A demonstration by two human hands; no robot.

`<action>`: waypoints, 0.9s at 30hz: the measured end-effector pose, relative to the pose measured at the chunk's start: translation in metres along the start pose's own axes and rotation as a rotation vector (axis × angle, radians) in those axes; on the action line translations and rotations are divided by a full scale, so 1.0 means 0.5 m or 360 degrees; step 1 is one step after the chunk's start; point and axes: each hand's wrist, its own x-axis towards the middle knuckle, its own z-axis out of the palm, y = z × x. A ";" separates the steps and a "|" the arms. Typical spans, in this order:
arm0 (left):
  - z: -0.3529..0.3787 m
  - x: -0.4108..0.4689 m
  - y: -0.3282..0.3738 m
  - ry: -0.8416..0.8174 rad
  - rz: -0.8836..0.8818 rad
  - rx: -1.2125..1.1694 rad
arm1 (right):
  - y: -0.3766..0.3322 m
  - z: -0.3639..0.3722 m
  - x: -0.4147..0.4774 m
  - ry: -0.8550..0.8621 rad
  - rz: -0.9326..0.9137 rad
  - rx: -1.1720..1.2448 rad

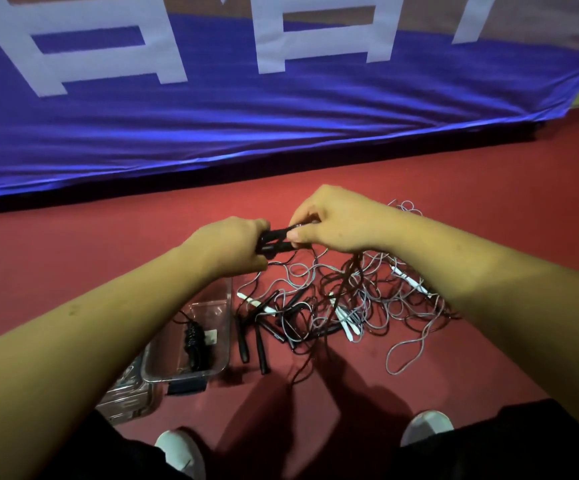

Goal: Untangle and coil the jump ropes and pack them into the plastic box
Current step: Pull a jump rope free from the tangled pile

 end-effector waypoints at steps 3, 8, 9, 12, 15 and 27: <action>-0.019 -0.018 0.025 -0.0152 0.0179 -0.0110 | 0.011 -0.011 0.008 0.0146 -0.0111 -0.0029; -0.036 -0.034 0.044 -0.0096 0.0418 -0.0198 | 0.050 -0.024 0.016 0.0226 -0.0092 0.0126; -0.040 -0.037 0.046 -0.0111 0.0498 -0.0285 | 0.059 -0.025 0.016 0.0220 -0.0077 0.0191; -0.053 -0.047 0.052 -0.0142 0.0640 -0.0509 | 0.089 -0.021 0.013 0.0171 0.0008 0.0376; -0.059 -0.052 0.054 0.0011 0.0621 -0.0720 | 0.108 -0.009 0.014 0.0148 0.0134 0.0610; -0.050 -0.005 -0.040 0.0286 0.0058 -0.0420 | 0.054 0.070 0.015 -0.0390 0.0397 0.0970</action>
